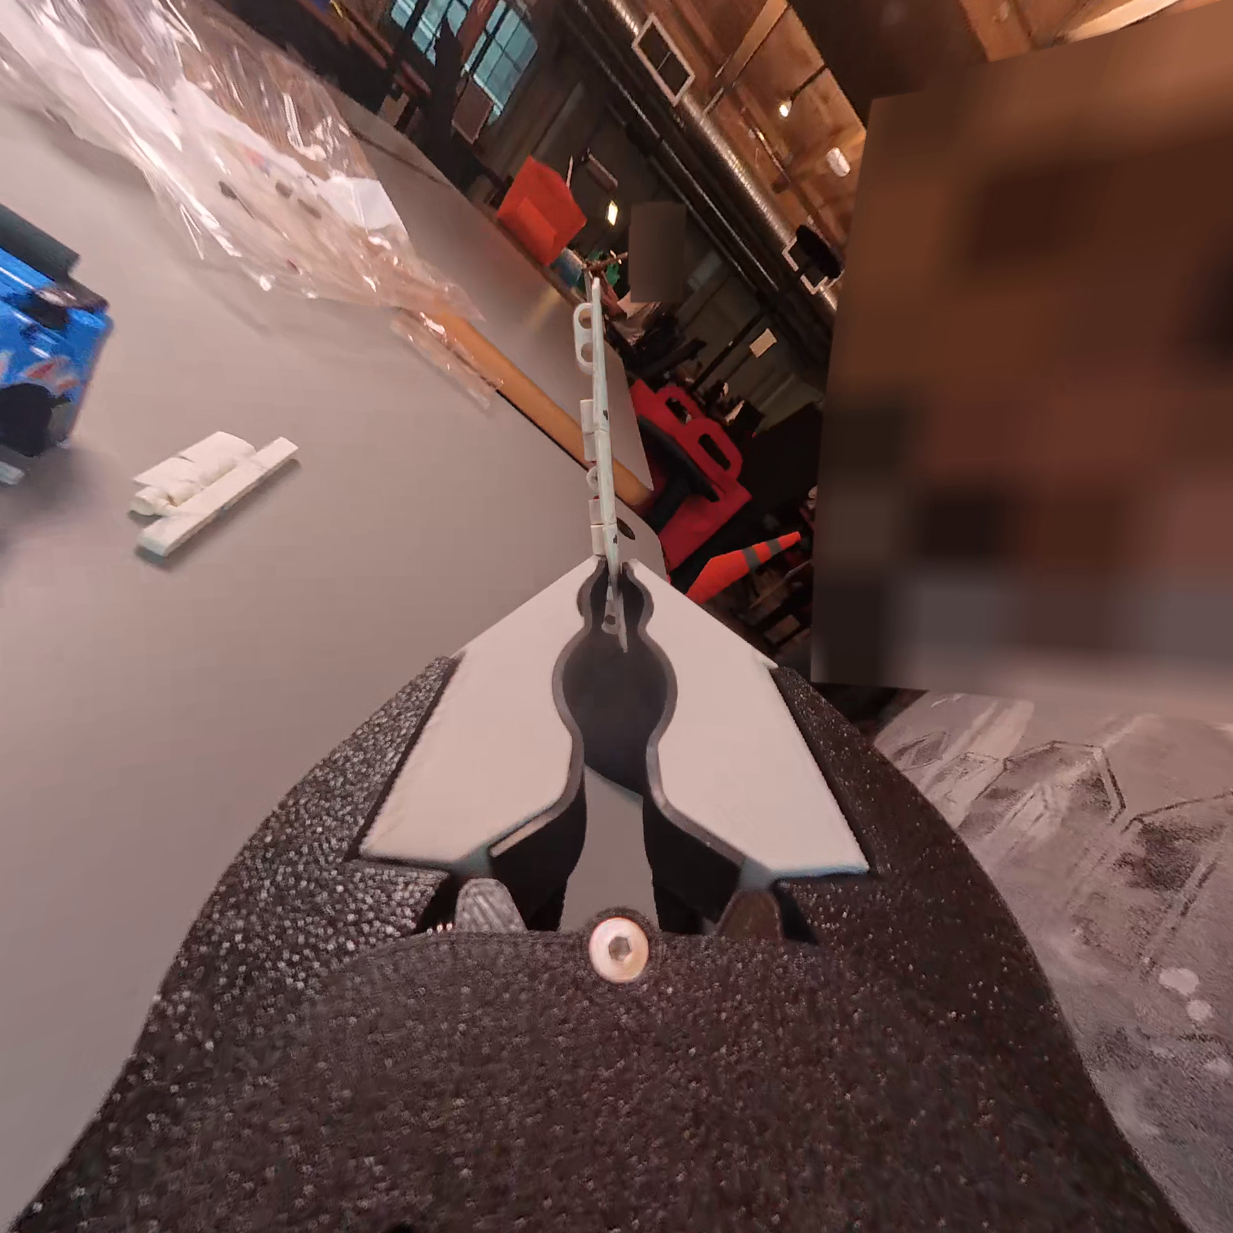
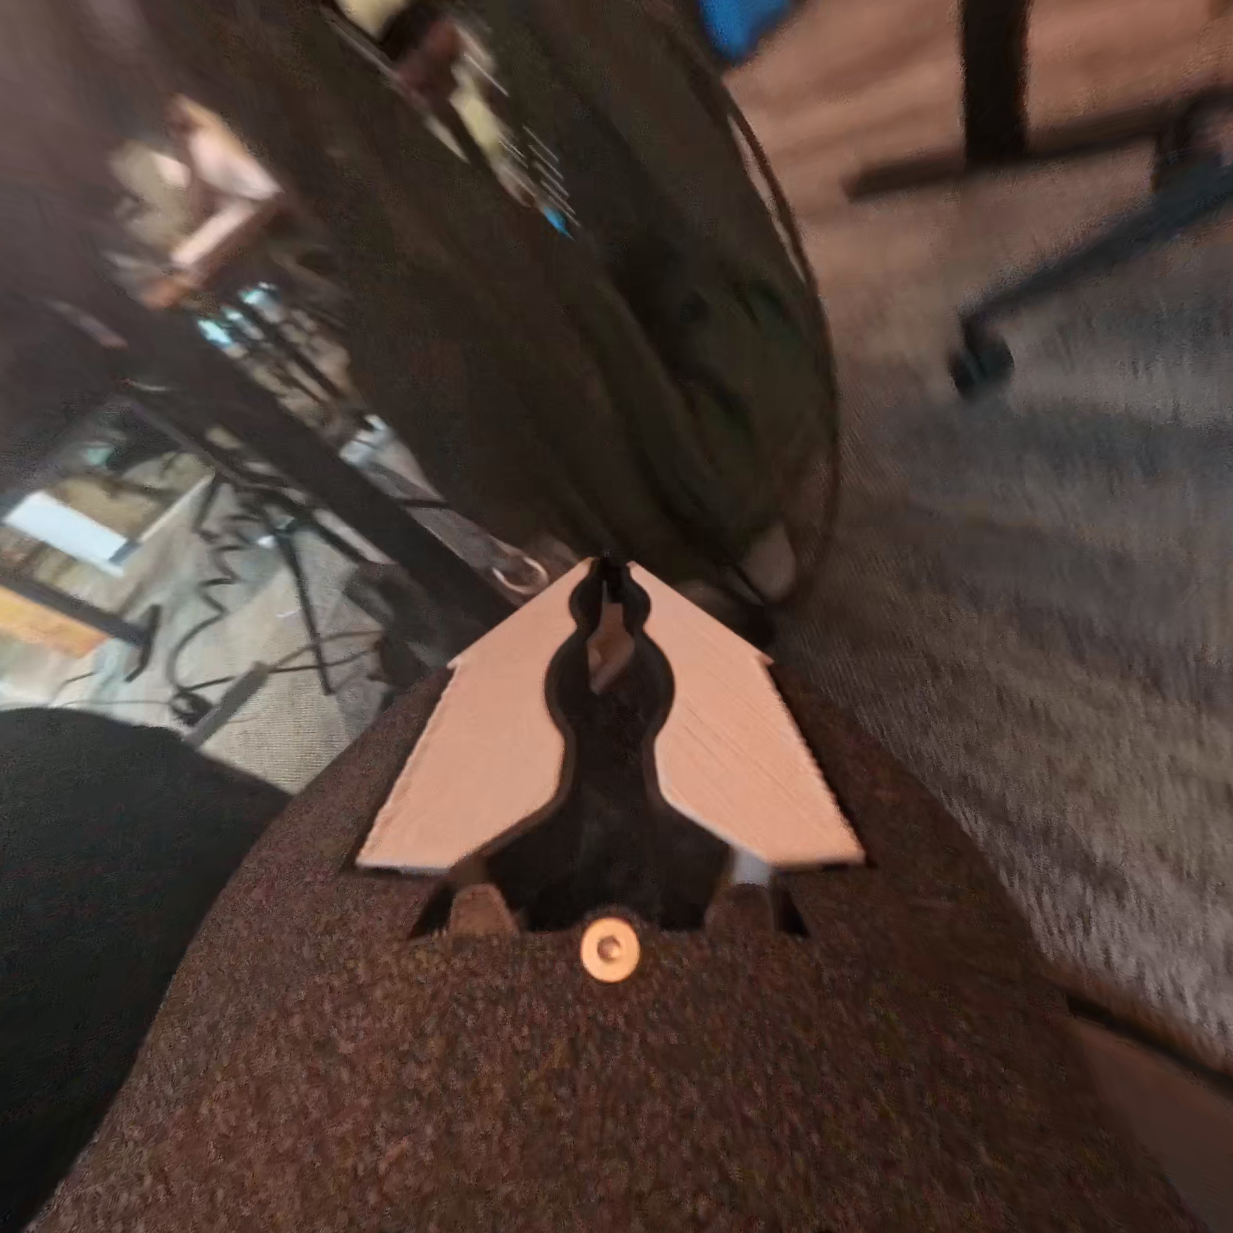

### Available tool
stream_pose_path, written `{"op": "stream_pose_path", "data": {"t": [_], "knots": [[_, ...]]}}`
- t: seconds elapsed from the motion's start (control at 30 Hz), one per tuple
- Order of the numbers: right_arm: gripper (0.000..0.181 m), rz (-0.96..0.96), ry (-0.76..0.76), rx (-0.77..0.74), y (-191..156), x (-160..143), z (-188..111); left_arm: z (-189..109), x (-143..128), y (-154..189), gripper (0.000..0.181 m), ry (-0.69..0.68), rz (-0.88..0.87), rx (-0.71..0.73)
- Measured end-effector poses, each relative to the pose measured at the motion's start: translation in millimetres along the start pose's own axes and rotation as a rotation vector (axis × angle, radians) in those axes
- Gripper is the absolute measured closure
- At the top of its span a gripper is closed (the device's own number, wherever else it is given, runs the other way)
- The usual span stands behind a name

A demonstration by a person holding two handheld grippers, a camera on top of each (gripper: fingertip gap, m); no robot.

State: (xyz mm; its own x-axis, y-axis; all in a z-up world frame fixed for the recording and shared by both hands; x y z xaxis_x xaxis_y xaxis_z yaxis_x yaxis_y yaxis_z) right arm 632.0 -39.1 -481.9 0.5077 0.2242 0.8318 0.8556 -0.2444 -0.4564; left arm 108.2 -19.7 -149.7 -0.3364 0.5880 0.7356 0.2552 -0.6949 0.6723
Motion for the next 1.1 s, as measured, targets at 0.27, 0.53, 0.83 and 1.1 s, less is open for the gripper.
{"op": "stream_pose_path", "data": {"t": [0.27,0.53,0.83,1.1], "knots": [[0.177,-0.448,0.220,0.363,-254,136,-97,-105,30,28,0.180,0.044,0.136,0.032],[0.177,-0.666,0.287,0.794,-494,138,-154,-158,19,19,0.180,0.176,0.035,0.021],[0.177,-0.866,0.159,1.284,-654,92,-126,-162,8,13,0.180,0.110,0.136,0.019],[0.177,-0.768,0.066,1.414,-698,86,-112,-164,6,25,0.180,0.089,0.216,-0.016]]}}
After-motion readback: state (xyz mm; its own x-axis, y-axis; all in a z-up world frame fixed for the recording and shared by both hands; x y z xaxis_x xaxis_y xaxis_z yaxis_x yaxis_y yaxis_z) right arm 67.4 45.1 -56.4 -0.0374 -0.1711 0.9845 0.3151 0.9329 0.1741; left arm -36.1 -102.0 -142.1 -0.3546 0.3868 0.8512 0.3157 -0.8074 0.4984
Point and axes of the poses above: each gripper's, where its closed fingertips meet, z out along the fingers, x out of its top, y = z × x across the jaws, the point moved 2 cm from there along -z, back along the fingers, and after that the axes turned 6 degrees about -x, right-handed, at the moved point
